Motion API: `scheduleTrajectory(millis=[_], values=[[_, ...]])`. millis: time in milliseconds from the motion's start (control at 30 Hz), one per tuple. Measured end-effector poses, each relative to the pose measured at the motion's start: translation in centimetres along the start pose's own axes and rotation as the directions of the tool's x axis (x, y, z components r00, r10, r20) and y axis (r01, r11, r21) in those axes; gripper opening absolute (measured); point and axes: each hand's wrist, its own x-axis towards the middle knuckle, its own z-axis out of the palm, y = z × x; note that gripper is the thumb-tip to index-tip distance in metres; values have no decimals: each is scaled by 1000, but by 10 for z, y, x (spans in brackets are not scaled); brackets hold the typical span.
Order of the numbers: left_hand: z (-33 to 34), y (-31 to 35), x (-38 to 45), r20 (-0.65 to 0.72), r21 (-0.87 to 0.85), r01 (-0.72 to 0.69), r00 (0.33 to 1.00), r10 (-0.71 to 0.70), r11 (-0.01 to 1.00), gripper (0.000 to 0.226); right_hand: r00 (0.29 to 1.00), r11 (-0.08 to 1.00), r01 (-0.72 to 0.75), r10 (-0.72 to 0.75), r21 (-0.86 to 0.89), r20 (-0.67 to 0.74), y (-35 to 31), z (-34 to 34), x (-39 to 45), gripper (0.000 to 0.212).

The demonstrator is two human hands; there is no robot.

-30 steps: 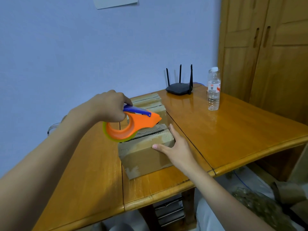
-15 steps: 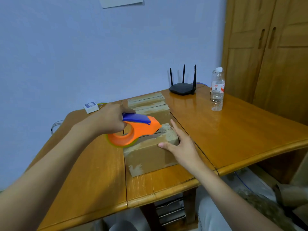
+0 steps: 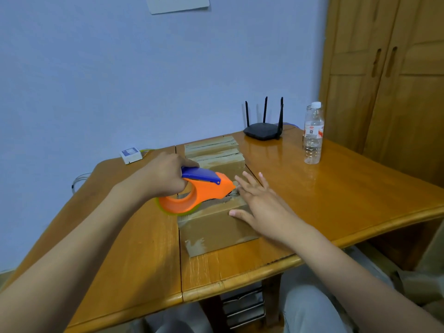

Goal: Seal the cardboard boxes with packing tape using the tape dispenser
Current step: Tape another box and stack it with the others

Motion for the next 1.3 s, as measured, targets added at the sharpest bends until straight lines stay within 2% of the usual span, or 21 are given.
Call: scheduleTrajectory(millis=[133, 267, 600, 733, 833, 1000, 1300], values=[[1, 2, 0, 2, -23, 18, 1000, -18, 1000, 58, 992, 1000, 4, -3, -5, 128, 1, -12, 0, 89], [1, 4, 1, 2, -24, 6, 1000, -6, 1000, 56, 994, 997, 25, -17, -70, 106, -2, -15, 0, 86], [1, 3, 0, 6, -13, 18, 1000, -18, 1000, 55, 994, 993, 66, -58, -98, 88, -2, -8, 5, 79], [0, 5, 2, 10, -22, 25, 1000, -24, 999, 53, 990, 1000, 16, -12, -27, 138, -8, -11, 4, 84], [0, 5, 4, 7, -27, 30, 1000, -30, 999, 52, 991, 999, 0, 7, -47, 137, -12, -11, 4, 87], [0, 5, 2, -6, -34, 44, 999, -44, 998, 55, 992, 999, -18, 14, 32, 122, -11, -12, 4, 84], [2, 7, 4, 41, 23, 16, 999, -17, 1000, 54, 996, 995, 42, -34, -92, 87, -7, -1, 2, 77]])
